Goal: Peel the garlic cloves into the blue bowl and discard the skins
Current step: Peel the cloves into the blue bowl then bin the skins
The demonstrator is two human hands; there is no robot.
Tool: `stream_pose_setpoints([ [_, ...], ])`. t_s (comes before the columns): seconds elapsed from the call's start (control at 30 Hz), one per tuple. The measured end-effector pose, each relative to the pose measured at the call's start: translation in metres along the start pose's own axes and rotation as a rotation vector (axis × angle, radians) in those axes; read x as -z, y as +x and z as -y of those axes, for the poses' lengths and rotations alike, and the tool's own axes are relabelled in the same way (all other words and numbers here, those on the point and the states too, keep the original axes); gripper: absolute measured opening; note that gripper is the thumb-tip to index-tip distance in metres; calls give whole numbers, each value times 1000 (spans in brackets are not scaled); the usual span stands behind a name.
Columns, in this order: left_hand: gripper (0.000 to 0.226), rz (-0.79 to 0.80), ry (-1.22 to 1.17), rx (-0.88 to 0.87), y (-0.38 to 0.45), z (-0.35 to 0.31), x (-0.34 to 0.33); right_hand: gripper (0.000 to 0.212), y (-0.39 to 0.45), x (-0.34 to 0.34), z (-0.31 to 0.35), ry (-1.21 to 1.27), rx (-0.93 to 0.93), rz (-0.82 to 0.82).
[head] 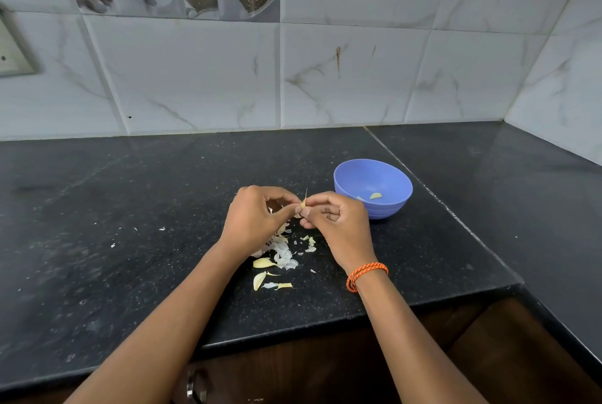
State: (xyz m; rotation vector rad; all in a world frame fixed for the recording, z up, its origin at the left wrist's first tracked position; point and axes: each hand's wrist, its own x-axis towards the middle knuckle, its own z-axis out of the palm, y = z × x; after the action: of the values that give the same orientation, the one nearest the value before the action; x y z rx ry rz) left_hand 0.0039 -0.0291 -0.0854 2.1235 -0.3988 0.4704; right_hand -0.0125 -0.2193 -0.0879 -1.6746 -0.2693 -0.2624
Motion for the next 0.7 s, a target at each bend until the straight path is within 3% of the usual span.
stream_pose_setpoints([
  [0.33,17,8,-2,-3,-2,-4,1,4,-1,-1,0,-5,17,40],
  [0.57,14,26,61,-51,-3,-9,-1,14,0,-1,-1,-40,37,39],
  [0.7,39,-14,74,-21,-1,-2,-3,16,3,-2,-3,-84,26,9],
])
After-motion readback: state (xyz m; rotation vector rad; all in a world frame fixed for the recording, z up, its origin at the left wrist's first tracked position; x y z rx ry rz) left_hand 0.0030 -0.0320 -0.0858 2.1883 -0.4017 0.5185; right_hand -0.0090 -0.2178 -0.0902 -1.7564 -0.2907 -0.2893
